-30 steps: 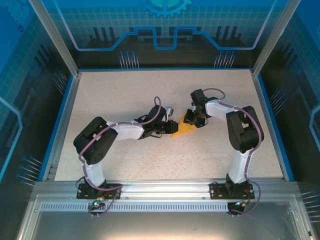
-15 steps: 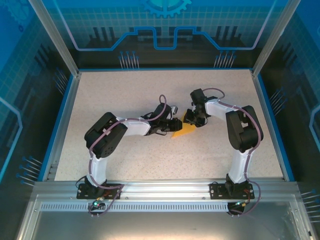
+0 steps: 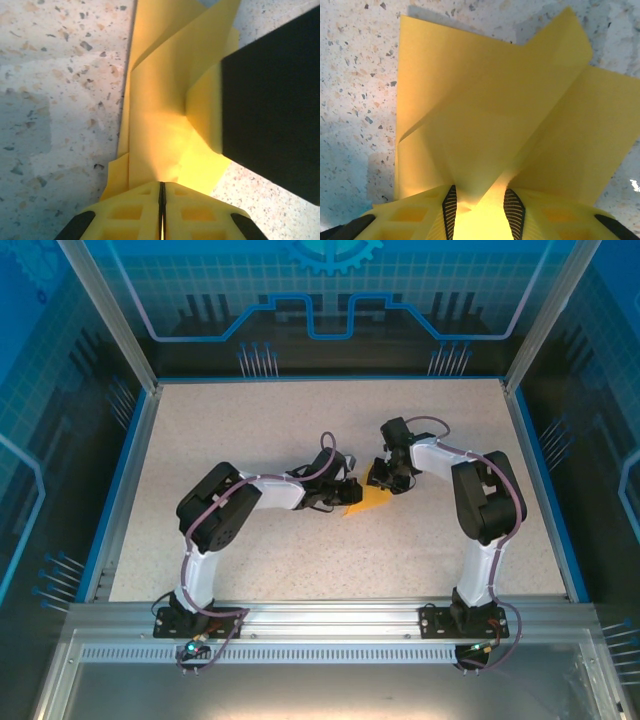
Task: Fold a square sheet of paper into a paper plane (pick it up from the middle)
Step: Fourth fold the wing at the center of the table.
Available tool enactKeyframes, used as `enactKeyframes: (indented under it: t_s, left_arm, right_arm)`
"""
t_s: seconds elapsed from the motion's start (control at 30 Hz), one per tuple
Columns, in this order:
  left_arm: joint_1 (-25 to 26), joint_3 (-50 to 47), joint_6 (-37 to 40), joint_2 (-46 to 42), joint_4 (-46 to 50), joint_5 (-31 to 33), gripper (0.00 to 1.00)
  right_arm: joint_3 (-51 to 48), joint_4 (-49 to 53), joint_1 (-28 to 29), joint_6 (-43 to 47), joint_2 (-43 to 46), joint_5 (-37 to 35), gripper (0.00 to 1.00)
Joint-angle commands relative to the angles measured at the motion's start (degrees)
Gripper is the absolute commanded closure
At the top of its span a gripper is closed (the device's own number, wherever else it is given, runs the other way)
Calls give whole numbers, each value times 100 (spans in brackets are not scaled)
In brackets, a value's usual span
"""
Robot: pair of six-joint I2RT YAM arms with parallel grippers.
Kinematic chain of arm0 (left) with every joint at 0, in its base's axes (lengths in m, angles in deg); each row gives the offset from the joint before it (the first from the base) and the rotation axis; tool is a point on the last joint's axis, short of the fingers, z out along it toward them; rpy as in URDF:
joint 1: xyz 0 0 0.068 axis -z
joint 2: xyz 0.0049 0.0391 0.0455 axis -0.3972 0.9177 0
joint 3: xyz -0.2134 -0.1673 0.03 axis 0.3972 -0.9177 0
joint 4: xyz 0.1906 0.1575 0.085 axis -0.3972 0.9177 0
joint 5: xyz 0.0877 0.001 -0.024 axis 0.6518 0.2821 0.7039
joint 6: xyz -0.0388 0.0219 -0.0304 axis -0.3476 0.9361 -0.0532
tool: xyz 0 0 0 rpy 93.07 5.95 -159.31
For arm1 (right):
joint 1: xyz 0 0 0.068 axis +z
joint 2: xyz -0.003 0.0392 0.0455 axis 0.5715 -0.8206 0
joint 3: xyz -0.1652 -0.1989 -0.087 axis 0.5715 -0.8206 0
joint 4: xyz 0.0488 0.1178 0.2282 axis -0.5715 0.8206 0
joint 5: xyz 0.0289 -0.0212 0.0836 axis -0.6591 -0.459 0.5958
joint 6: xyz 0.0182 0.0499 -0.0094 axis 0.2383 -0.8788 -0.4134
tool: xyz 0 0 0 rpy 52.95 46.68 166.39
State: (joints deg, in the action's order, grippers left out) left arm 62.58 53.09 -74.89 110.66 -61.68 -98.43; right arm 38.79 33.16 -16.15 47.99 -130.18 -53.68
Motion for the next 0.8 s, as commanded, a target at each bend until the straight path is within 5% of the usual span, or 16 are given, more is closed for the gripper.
enactKeyframes:
  t_s: [0.0, 0.47, 0.77]
  left_arm:
    - [22, 154, 81, 103, 351, 231, 89]
    - [24, -14, 19, -423, 181, 179, 83]
    - [22, -246, -418, -451, -518, -485, 81]
  right_arm:
    - [-220, 211, -94, -83, -403, -288, 62]
    - [-44, 536, -73, -325, -639, -471, 64]
    - [26, 677, -59, -443, -758, -477, 65]
